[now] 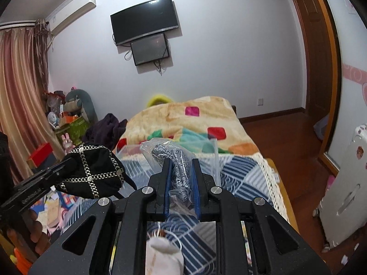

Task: Organize soft objects
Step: 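Carry the hat with the left tool into the clear box while the right tool drops the plastic bag in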

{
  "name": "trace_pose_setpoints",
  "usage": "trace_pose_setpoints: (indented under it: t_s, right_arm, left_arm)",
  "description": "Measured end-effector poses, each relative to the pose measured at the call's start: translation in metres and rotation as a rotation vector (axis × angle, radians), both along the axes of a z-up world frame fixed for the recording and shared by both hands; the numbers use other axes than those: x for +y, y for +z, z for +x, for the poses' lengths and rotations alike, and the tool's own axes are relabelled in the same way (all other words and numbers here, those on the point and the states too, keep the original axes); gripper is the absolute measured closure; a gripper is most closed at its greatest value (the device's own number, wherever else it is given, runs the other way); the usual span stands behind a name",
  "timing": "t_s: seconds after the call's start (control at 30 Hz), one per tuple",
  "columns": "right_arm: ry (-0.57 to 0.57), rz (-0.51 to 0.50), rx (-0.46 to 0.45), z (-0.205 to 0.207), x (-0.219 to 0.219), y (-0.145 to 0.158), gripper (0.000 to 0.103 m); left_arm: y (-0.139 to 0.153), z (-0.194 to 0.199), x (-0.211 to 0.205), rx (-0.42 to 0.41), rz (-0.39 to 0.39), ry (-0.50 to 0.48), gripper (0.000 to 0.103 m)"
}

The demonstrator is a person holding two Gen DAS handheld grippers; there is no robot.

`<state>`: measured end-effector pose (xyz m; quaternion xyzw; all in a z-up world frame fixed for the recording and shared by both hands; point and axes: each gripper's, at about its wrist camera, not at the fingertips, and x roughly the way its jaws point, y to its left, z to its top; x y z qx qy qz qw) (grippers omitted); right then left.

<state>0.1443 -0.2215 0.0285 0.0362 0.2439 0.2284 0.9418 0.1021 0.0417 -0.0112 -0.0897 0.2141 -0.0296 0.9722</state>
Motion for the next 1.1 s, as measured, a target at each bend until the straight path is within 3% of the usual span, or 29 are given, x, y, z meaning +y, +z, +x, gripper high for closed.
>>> trace_pose_setpoints:
  t_s: [0.23, 0.47, 0.93, 1.1]
  right_arm:
    - [0.008, -0.026, 0.003, 0.022, 0.016, 0.005, 0.088]
    - [0.015, -0.103, 0.049, 0.044, 0.034, -0.004, 0.088]
    - [0.057, -0.225, 0.256, 0.091, 0.052, -0.048, 0.088]
    - [0.069, -0.267, 0.307, 0.095, 0.054, -0.062, 0.088]
  left_arm:
    - [-0.002, 0.033, 0.002, 0.037, 0.036, 0.009, 0.092]
    - [-0.022, 0.069, 0.001, 0.132, 0.043, 0.004, 0.092]
    - [-0.066, 0.116, -0.005, 0.303, 0.06, -0.029, 0.092]
    - [-0.073, 0.121, -0.005, 0.329, 0.063, -0.036, 0.091]
